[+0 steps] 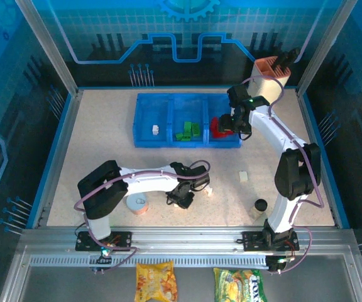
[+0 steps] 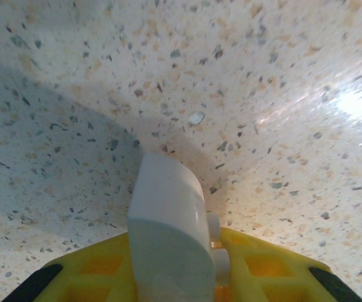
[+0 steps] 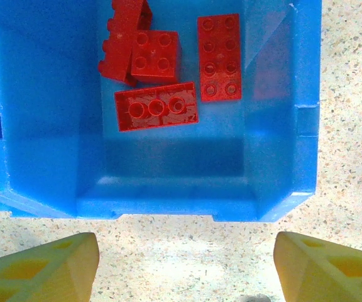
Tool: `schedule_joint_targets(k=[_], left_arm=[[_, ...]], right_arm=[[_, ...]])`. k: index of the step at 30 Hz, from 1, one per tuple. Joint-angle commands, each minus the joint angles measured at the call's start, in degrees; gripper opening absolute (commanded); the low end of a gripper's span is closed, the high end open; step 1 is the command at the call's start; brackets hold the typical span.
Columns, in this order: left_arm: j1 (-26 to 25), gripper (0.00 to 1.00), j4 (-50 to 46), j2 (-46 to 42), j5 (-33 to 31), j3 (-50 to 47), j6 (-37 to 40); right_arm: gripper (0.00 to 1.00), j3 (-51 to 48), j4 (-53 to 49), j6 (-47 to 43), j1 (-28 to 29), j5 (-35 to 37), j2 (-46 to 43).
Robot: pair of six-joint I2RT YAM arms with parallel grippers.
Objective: Sort the legos into containers by color
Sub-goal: Pick up the lego from the middle-left of the table, then place the lego in the container.
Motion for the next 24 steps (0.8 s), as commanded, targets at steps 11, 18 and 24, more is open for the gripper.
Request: schedule_joint_targets(k=[11, 18, 24], left_arm=[[5.60, 0.29, -4.56, -2.99, -4.69, 7.03, -1.43], [13.36, 0.29, -4.58, -4.66, -4.63, 11.11, -1.53], [19.97, 0.30, -6.10, -4.51, -4.70, 15.83, 1.22]], right_arm=[[0.74, -1.43, -1.52, -0.95, -1.10, 1.29, -3.71], [0.74, -2.18, -1.65, -0.94, -1.16, 1.44, -4.65], [0.75, -2.27, -2.01, -1.36, -1.50, 1.56, -5.35]])
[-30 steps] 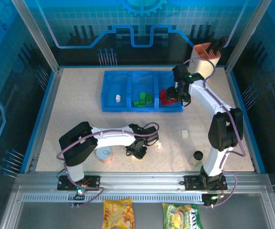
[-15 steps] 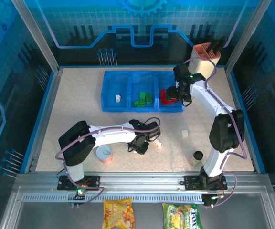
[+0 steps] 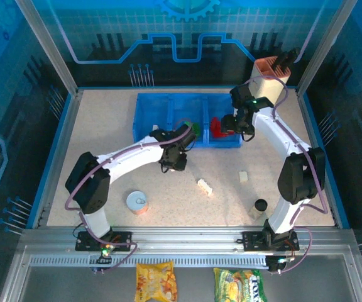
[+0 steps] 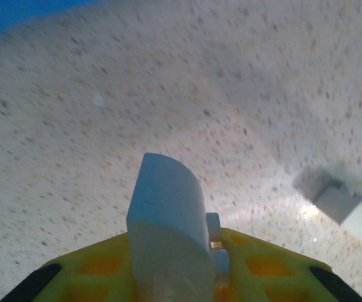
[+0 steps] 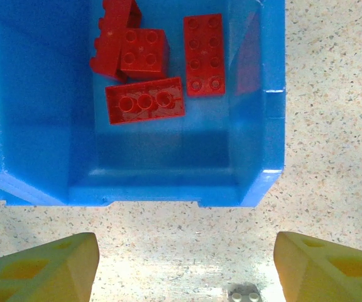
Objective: Sort the legos into containers by color
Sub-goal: Place the lego in the container.
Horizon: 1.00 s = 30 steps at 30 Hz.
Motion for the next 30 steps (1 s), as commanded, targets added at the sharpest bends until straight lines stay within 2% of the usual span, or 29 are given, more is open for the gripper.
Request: schedule_joint_targets(k=[1, 15, 22, 30], left_arm=[[3.26, 0.30, -3.10, -1.53, -0.83, 3.43, 1.95], [19.52, 0.30, -4.36, 5.00, 2.98, 15.38, 7.74], [23.85, 0.30, -3.56, 12.32, 5.31, 21.21, 8.43], [26.03, 0.31, -3.41, 21.70, 6.43, 28.94, 8.22]], right_arm=[[0.75, -0.48, -1.46, -0.87, -1.12, 0.46, -2.29], [0.75, -1.63, -2.09, -1.03, -1.36, 0.99, -4.28], [0.75, -1.60, -2.61, -1.33, -1.58, 1.25, -4.56], [0.75, -1.75, -2.99, -1.63, -1.71, 1.45, -4.73]])
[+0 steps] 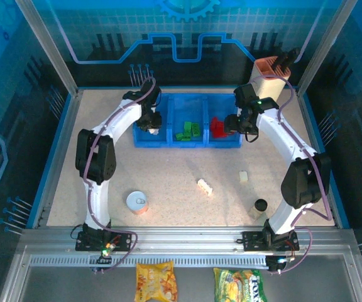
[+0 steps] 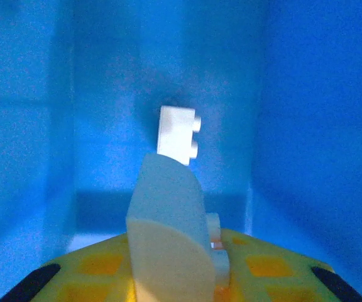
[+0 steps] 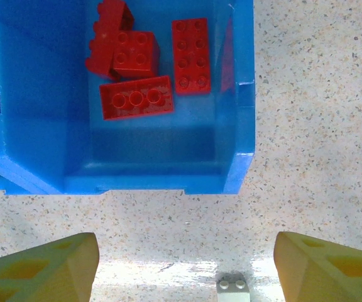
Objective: Sort the legos into containers by color
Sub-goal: Place the lego in the container.
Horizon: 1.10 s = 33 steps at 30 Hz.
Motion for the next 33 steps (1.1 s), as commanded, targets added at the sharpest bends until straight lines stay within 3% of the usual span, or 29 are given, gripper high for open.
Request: schedule_joint_targets(k=[1, 13, 33], left_arm=[[0.80, 0.31, -0.88, 3.78, 1.99, 4.05, 1.41], [1.43, 0.33, -2.90, 12.94, 0.34, 13.16, 1.98], [1.51, 0.42, -2.10, 10.15, 3.42, 14.00, 0.57]], right_arm=[[0.75, -0.90, -1.96, -0.85, -0.99, 1.08, -1.72], [0.75, -1.12, -2.21, -1.08, -1.25, 1.17, -1.66], [0.75, -1.51, -2.41, -1.12, -1.46, 1.44, -2.68]])
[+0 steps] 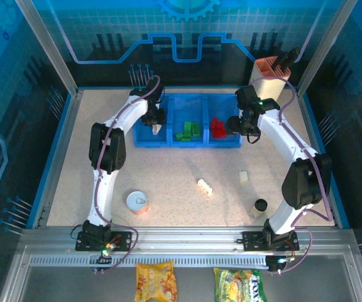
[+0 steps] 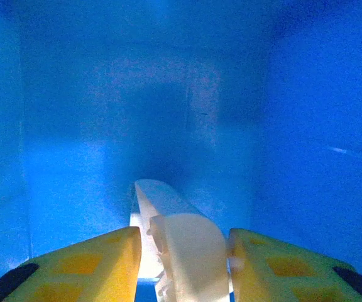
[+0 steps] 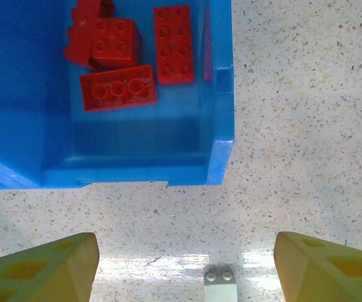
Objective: Sort the legos into containers by color
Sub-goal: Place the lego in the container, then pick up the lego from the middle-right of the table.
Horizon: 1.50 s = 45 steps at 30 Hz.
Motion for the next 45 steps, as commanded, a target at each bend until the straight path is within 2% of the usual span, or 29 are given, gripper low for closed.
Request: schedule_joint_targets(k=[1, 16, 24, 37, 45], left_arm=[[0.53, 0.42, -0.93, -3.01, 2.09, 0.50, -0.41], [0.00, 0.43, 0.66, -11.27, 4.66, -5.41, -1.20], [-0.86, 0.43, 2.28, -17.03, 5.35, -12.15, -1.91], [-5.83, 0.43, 5.47, -28.84, 4.51, -26.59, -3.91], [-9.07, 0.44, 6.55, -34.12, 4.14, -32.51, -5.26]], right_arm=[[0.75, -0.43, -1.42, -0.56, -0.85, 0.30, -2.12], [0.75, -1.77, -1.30, -0.40, -0.80, -0.08, -2.74], [0.75, -4.86, -0.74, -0.43, -0.81, -0.17, -3.68], [0.75, -18.37, 2.33, 0.19, -1.36, -0.38, -8.87], [0.72, -27.64, 7.02, 0.17, -3.52, -5.26, -10.14]])
